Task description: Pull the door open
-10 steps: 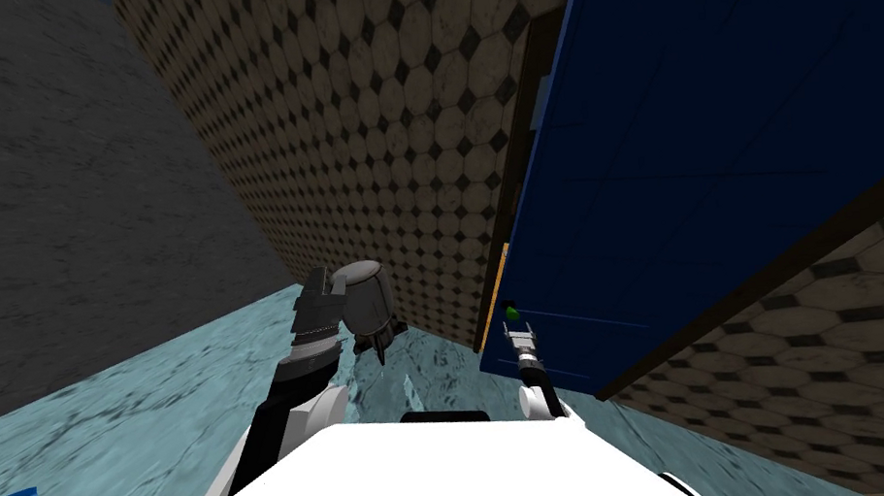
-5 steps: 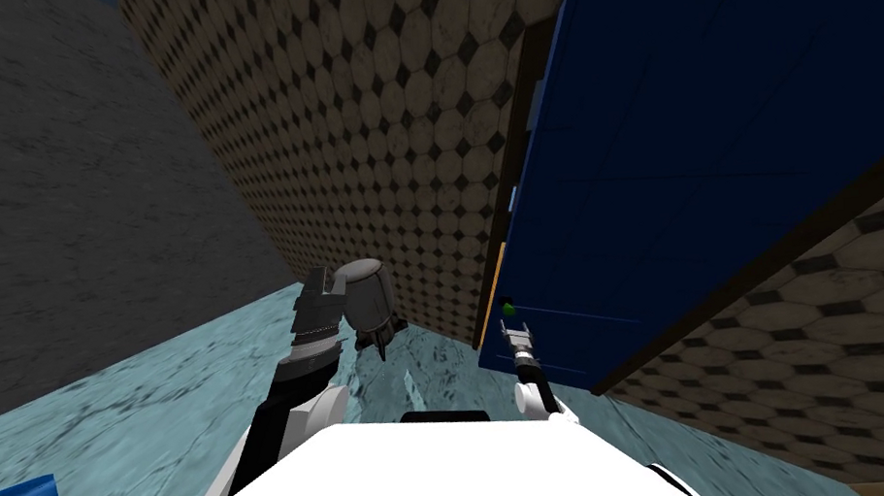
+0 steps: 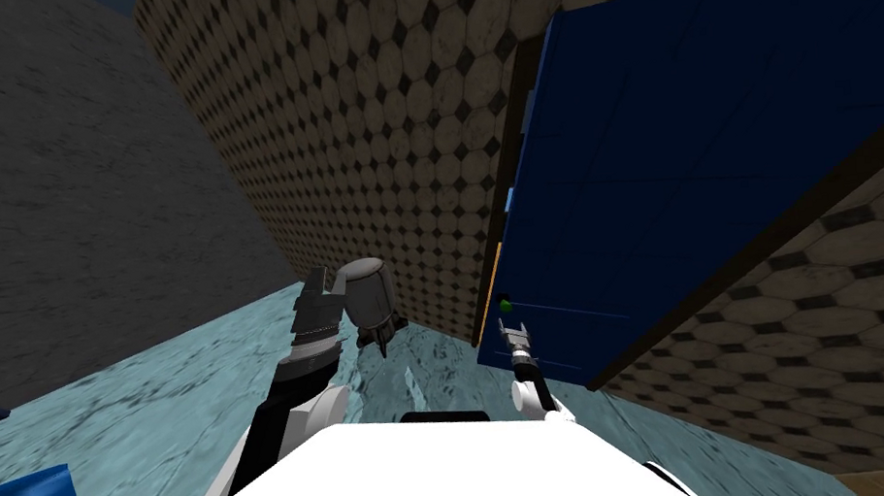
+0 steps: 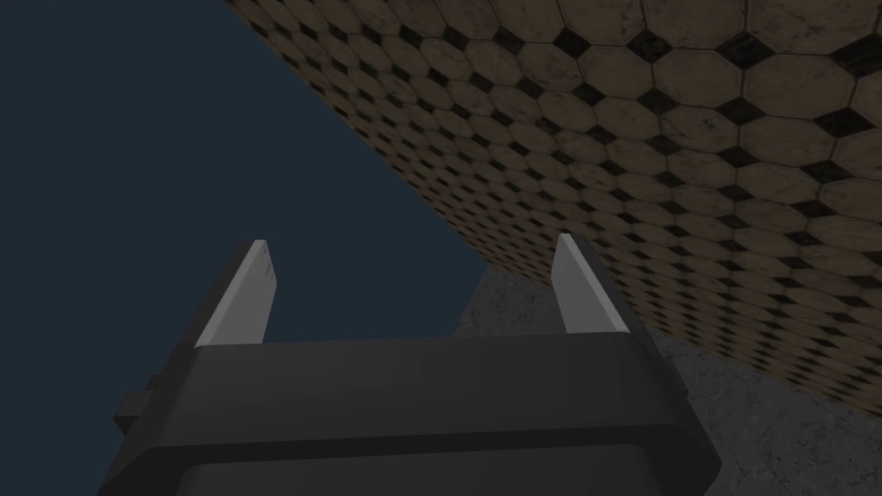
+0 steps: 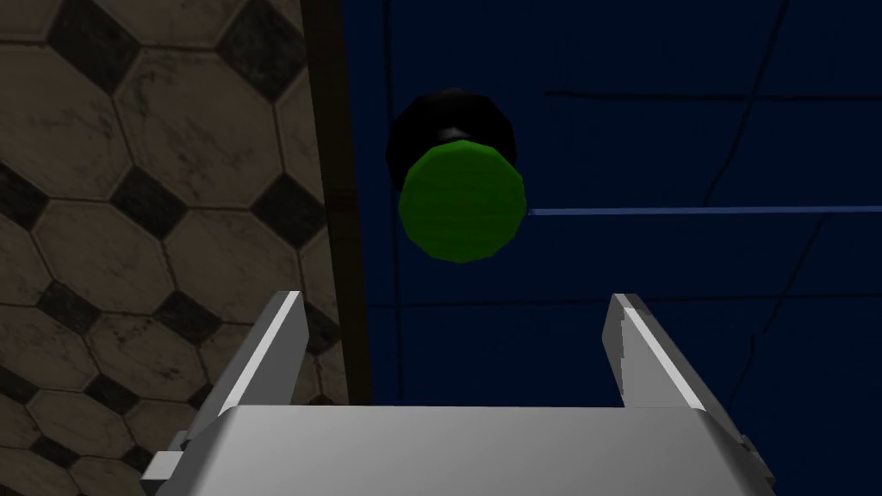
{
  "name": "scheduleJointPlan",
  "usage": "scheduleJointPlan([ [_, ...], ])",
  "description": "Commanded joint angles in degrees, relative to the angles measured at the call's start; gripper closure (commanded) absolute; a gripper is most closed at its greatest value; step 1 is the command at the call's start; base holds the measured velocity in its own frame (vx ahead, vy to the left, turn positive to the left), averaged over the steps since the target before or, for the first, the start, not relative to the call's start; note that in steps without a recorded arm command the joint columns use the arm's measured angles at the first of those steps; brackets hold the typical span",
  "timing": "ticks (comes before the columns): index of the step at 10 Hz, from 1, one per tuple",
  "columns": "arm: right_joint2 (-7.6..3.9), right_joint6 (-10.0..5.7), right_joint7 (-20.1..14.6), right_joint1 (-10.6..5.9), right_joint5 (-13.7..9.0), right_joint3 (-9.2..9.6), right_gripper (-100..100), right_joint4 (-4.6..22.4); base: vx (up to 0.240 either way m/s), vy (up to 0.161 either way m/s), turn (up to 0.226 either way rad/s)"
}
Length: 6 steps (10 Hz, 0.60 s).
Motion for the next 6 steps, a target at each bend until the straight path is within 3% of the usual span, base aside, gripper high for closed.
scheduleJointPlan([
  [1, -1.58, -0.63, -1.5, 0.71, -0.4, -0.38, -100, 0.5, 0.106, 0.012, 0.212],
  [2, -1.58, -0.63, -1.5, 0.71, -0.4, -0.38, -100, 0.5, 0.159, -0.004, 0.06],
  [6, -5.11, -2.04, -5.0, 2.3, -1.4, -1.22, -100, 1.7, 0.191, -0.015, 0.107],
])
